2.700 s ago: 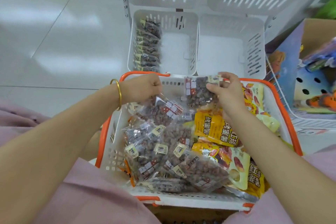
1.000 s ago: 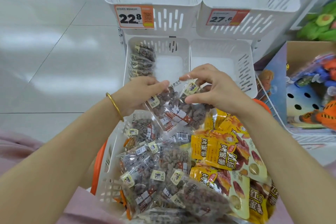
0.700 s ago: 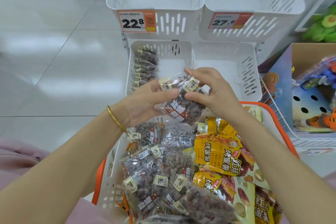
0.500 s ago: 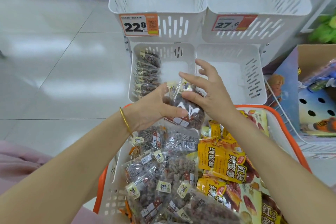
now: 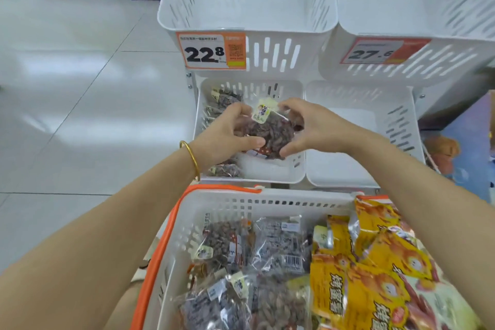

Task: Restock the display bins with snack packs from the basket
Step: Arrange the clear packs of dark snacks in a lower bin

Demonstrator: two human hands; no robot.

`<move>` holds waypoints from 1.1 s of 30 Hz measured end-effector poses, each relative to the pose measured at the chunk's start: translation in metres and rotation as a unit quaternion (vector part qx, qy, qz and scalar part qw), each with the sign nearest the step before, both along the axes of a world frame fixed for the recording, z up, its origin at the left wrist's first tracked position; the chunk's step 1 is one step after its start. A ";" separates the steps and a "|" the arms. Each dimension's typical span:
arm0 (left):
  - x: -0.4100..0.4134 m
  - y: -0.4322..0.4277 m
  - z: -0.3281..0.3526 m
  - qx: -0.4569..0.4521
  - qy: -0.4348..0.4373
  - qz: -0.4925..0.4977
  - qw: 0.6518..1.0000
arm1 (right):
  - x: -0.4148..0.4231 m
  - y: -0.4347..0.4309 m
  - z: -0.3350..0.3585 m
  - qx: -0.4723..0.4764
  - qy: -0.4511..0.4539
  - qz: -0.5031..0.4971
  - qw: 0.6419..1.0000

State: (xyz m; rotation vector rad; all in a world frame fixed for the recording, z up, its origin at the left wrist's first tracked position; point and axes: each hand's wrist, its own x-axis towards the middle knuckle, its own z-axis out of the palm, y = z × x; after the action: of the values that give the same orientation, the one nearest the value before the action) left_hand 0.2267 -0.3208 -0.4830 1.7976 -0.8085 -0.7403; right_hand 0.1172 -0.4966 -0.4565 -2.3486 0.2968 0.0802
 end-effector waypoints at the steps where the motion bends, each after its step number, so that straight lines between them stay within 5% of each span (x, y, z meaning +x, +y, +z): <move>1: 0.005 -0.003 -0.006 -0.005 -0.024 0.002 1.000 | 0.008 -0.002 -0.004 0.046 0.011 -0.002 0.999; 5: 0.016 -0.011 -0.036 -0.013 -0.061 0.000 0.998 | 0.027 -0.004 -0.029 0.054 0.000 0.008 0.998; 10: 0.027 0.001 -0.075 0.124 -0.288 0.036 0.949 | 0.030 -0.005 -0.063 -0.240 0.035 -0.023 0.970; 14: 0.027 0.020 -0.095 0.202 -0.330 0.013 0.922 | 0.034 0.013 -0.105 -0.316 0.076 -0.007 0.946; 19: 0.030 0.019 -0.098 0.210 -0.319 0.013 0.924 | 0.055 0.022 -0.137 -0.160 0.199 0.047 0.966; 23: 0.028 0.019 -0.102 0.194 -0.318 0.024 0.928 | 0.060 0.016 -0.138 -0.135 0.247 0.069 0.957; 33: 0.023 0.020 -0.098 0.178 -0.300 0.034 0.937 | 0.047 0.016 -0.139 -0.109 0.168 0.025 0.979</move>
State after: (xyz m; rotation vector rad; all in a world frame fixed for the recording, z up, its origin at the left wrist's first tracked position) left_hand 0.2492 -0.3004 -0.5806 2.4219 -1.0430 -0.2919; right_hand 0.1645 -0.4806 -0.5954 -2.5555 0.4298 0.4953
